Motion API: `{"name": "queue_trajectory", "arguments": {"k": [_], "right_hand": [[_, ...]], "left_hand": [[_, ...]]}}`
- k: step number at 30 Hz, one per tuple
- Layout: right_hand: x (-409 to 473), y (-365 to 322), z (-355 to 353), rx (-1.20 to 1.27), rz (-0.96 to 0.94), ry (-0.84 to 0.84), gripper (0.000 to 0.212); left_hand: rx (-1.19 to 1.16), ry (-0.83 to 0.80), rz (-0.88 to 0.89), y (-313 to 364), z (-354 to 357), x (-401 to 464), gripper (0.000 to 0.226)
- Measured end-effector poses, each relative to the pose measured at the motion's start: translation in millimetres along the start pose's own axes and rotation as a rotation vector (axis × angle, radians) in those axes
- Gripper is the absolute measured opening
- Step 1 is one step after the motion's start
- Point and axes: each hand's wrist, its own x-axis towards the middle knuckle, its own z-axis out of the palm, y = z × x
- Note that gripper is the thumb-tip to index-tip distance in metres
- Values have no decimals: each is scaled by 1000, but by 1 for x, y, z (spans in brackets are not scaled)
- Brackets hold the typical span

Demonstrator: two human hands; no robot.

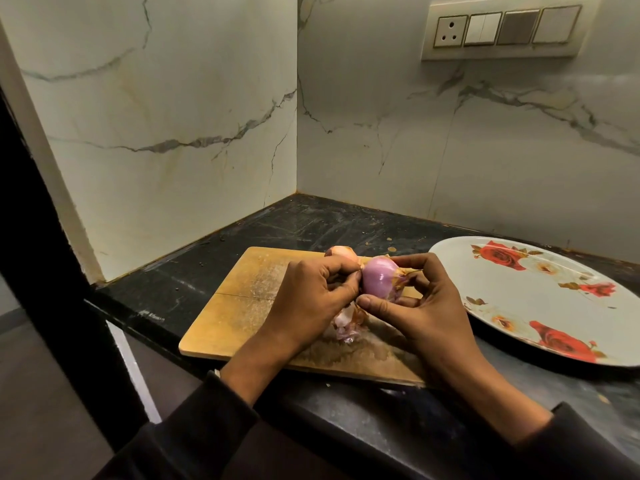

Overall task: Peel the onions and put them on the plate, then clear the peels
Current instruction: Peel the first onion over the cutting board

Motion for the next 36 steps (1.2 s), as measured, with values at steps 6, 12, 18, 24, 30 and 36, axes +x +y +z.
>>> {"name": "queue_trajectory", "arguments": {"k": [6, 12, 18, 24, 30, 36], "right_hand": [[-1, -3, 1, -35, -5, -6, 71], [2, -1, -2, 106, 51, -63, 71], [3, -3, -3, 195, 112, -96, 70], [2, -3, -3, 214, 129, -117, 65], [2, -2, -1, 177, 118, -119, 62], [1, -3, -3, 160, 81, -128, 59]], "left_hand": [[8, 56, -17, -3, 0, 1, 25], [-87, 23, -82, -2, -1, 3, 29], [-206, -19, -137, -5, -1, 5, 17], [-224, -41, -87, -2, 0, 4, 21], [-100, 9, -18, -3, -1, 3, 27], [-75, 41, -7, -4, -1, 2, 26]]}}
